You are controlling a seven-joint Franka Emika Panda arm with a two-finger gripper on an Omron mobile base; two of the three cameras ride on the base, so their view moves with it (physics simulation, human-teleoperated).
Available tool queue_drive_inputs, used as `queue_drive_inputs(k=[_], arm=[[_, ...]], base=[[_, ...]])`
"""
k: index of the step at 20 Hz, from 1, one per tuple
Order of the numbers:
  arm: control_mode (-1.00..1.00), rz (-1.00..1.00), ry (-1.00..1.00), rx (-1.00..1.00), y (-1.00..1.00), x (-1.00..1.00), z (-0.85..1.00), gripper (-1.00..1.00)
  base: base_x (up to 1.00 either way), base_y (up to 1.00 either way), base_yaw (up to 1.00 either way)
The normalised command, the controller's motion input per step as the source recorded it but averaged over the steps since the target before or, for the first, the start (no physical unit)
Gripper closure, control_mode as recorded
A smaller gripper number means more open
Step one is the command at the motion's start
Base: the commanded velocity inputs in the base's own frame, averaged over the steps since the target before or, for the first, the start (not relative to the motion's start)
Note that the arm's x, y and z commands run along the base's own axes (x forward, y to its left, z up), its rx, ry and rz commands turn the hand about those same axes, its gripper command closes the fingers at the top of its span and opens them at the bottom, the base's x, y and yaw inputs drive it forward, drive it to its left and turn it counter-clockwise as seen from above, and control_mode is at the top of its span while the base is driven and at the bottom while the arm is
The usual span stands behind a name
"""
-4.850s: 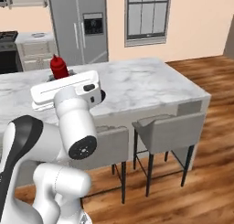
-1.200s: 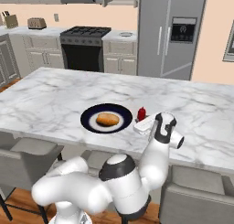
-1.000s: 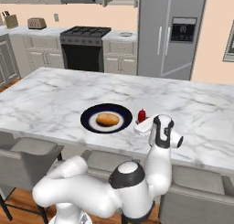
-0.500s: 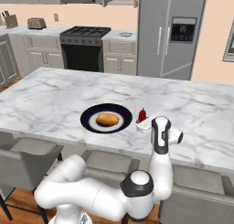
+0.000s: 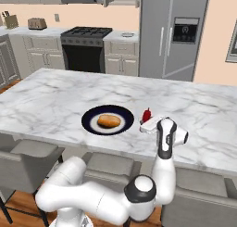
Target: Move the hot dog bun to the plate on the dining table and place the condiment next to that plate. Then navigate to the fridge and take the sausage and place it on the plate as well.
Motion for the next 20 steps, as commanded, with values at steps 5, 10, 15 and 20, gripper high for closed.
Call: queue_drive_inputs(k=[5,10,15,20], arm=[[-1.00,0.00,-0.13,0.03,-0.09,-0.11,-0.02,-1.00],[-1.00,-0.02,-0.11,0.00,0.00,-0.17,0.10,-1.00],[-1.00,-0.05,-0.05,0.00,0.02,-0.15,0.37,-1.00],[-1.00,-0.10,-0.10,0.00,-0.03,-0.48,0.45,-1.00]], base=[[0.00,0.00,0.00],[0.00,0.00,0.00],[0.00,0.00,0.00],[0.00,0.00,0.00]])
